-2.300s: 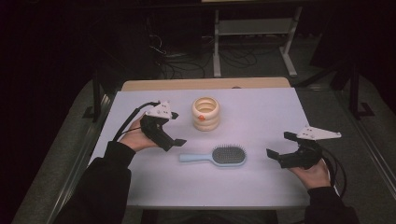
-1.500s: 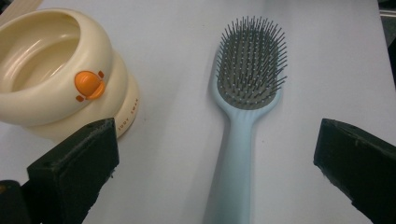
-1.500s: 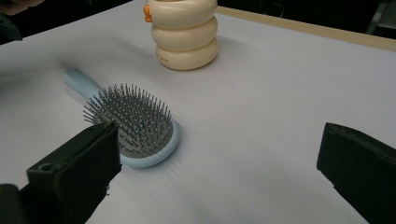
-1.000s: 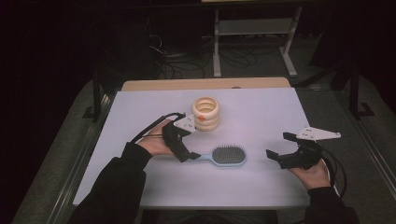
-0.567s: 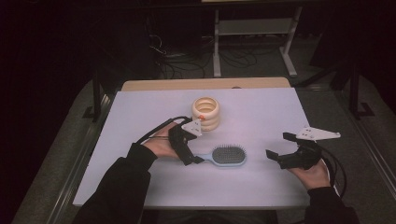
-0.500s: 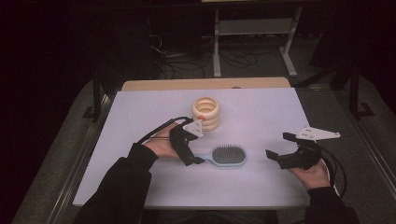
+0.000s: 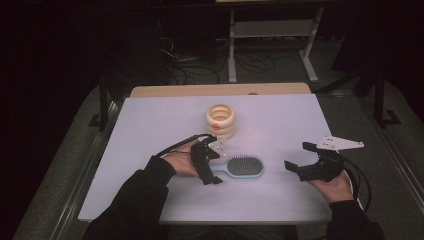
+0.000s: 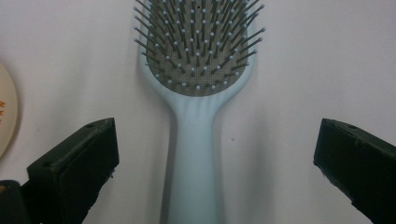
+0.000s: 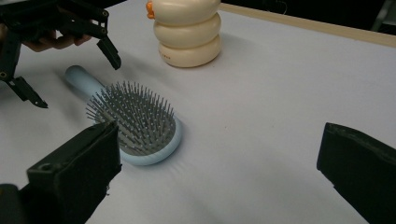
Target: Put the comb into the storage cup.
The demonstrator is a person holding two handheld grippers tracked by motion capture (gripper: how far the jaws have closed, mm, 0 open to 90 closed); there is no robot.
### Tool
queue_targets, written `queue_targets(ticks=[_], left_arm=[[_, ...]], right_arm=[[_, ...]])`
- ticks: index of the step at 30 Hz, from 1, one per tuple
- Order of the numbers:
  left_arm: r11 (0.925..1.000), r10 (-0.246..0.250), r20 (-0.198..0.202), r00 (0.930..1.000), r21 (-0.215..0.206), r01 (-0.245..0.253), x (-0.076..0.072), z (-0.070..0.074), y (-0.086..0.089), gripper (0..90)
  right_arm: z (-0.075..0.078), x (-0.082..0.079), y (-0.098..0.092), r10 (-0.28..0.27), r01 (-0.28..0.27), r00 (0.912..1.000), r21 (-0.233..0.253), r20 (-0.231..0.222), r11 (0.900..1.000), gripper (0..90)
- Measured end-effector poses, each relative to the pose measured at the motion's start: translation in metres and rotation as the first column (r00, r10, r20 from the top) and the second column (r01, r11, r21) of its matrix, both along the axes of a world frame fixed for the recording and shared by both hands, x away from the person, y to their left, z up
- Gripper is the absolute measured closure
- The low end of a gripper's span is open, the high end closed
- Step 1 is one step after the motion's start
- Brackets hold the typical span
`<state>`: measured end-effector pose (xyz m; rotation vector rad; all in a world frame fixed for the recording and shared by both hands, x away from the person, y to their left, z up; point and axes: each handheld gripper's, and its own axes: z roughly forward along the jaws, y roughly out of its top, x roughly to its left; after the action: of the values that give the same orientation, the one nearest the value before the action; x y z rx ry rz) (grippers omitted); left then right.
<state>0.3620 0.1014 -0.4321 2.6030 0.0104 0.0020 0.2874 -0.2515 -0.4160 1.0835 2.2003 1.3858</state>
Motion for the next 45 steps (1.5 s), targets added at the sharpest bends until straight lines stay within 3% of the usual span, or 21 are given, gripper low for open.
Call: queue_targets(ticks=[12,17,23,28,39,45], left_arm=[[1.0,0.007,-0.022,0.9997,0.007,-0.007,0.007,-0.006,-0.002,0.8],[1.0,0.008,-0.025,0.9996,0.002,-0.008,0.01,-0.007,-0.001,7.1],[0.9999,-0.005,-0.039,0.9992,-0.012,0.004,0.013,-0.006,0.001,25.6],[0.9999,-0.014,-0.048,0.9987,-0.006,0.014,0.013,-0.008,-0.001,31.8],[0.9989,-0.042,-0.014,0.999,0.021,0.042,0.01,-0.013,-0.006,49.6],[0.9988,-0.031,0.01,0.9995,0.039,0.031,0.011,-0.013,-0.007,61.2]], right_arm=[[0.0,0.0,0.0,0.001,-0.001,1.0,0.001,-0.001,1.0,0.0],[0.0,0.0,0.0,0.002,-0.002,1.0,0.002,-0.002,1.0,0.0],[0.0,0.0,0.0,0.0,0.0,1.0,0.001,-0.001,1.0,0.0],[0.0,0.0,0.0,0.001,-0.001,1.0,-0.001,-0.002,1.0,0.0],[-0.001,0.0,0.0,0.002,-0.002,1.0,0.0,-0.003,1.0,0.0],[0.0,0.0,0.0,0.002,-0.002,1.0,0.002,-0.003,1.0,0.0]])
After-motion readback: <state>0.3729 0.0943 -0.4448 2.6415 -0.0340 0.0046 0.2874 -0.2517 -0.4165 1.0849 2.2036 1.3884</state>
